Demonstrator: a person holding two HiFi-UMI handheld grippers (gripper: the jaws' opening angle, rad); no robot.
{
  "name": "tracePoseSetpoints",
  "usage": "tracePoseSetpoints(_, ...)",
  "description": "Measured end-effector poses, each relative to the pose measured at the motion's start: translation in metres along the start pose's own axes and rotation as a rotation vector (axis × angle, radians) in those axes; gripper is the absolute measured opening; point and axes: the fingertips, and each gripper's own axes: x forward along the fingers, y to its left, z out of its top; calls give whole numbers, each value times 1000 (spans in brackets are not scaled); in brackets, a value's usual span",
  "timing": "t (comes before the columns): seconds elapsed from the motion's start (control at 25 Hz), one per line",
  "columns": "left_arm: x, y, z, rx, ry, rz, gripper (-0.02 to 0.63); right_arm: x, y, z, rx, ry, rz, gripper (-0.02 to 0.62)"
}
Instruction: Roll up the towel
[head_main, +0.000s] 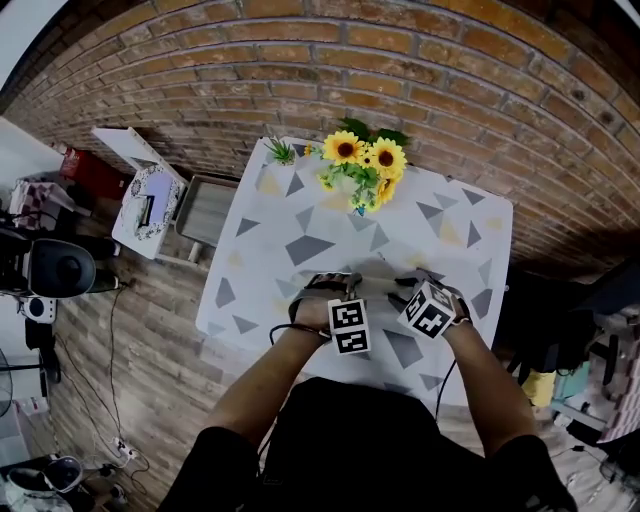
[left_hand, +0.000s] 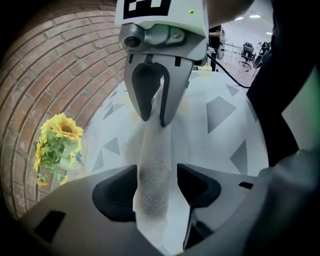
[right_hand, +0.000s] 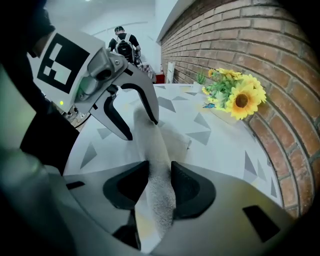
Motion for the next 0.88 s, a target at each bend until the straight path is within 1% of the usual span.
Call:
tracePoseSetpoints(0.2, 5, 17, -4, -18, 17, -5, 252, -2, -19, 4, 13, -20, -39, 156)
tracePoseSetpoints(0.32, 7, 25, -6, -47, 11, -23, 252, -1, -26, 6, 12, -23, -36, 155)
tracePoseSetpoints(0.44, 8, 29, -6, -70, 1, -59, 245, 3, -31, 8, 12, -19, -29, 147)
tracePoseSetpoints(0.56, 11, 26, -9, -49, 8, -104, 197, 4, -41, 12, 30, -24, -61, 143)
tracePoseSetpoints(0.64, 13, 27, -12, -53, 7, -122, 162, 1, -46, 17, 34, -42, -92, 141)
tracePoseSetpoints(0.68, 13, 27, -12, -62, 4, -129, 144, 0, -46, 20, 20, -52, -98, 138)
tracePoseSetpoints(0.76, 11, 27, -13, -74, -1, -146, 127, -2, -37, 22, -47, -62, -89, 142)
tracePoseSetpoints(0.88, 8, 21, -14, -81, -12, -170, 112, 1, -19, 14, -156, -19, -63, 238)
